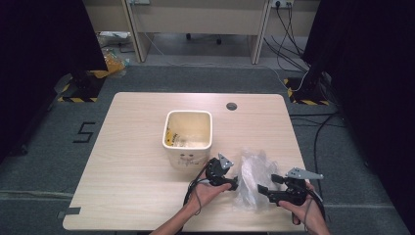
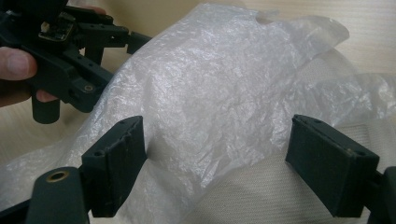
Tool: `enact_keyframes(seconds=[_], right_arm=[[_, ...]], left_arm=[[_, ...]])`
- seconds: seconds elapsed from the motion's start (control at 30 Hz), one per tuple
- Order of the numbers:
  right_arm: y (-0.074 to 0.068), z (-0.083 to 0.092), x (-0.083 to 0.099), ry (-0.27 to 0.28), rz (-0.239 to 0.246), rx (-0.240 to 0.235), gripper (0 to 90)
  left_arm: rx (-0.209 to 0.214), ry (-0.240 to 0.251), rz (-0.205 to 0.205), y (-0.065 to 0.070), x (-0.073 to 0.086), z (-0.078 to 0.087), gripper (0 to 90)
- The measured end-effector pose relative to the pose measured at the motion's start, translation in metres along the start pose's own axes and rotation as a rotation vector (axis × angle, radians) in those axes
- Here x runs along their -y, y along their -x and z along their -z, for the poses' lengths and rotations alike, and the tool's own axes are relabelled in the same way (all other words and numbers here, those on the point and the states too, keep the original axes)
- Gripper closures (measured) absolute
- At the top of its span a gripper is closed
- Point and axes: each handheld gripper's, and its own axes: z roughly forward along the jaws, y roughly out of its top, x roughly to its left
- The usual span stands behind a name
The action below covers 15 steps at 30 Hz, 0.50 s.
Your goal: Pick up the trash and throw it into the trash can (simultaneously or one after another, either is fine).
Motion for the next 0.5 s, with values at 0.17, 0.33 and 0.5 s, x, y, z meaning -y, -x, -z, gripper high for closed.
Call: enact_keyframes(seconds=[0.17, 0.33, 0.5], right_arm=[[0.0058, 0.0046, 0.0007, 0.0, -0.016, 0.006, 18.3], [0.009, 0.0072, 0.0012, 0.004, -0.02, 0.008, 18.2], [0.0089, 0.0093, 0.0005, 0.007, -0.026, 0.002, 20.2]], left_arm=[[0.005, -0.003, -0.005, 0.0064, -0.0031, -0.0041, 20.8], [0.014, 0.0, -0.001, 0.008, -0.0035, -0.0046, 20.6], [0.032, 0.008, 0.006, 0.0053, -0.0004, 0.0037, 18.9]])
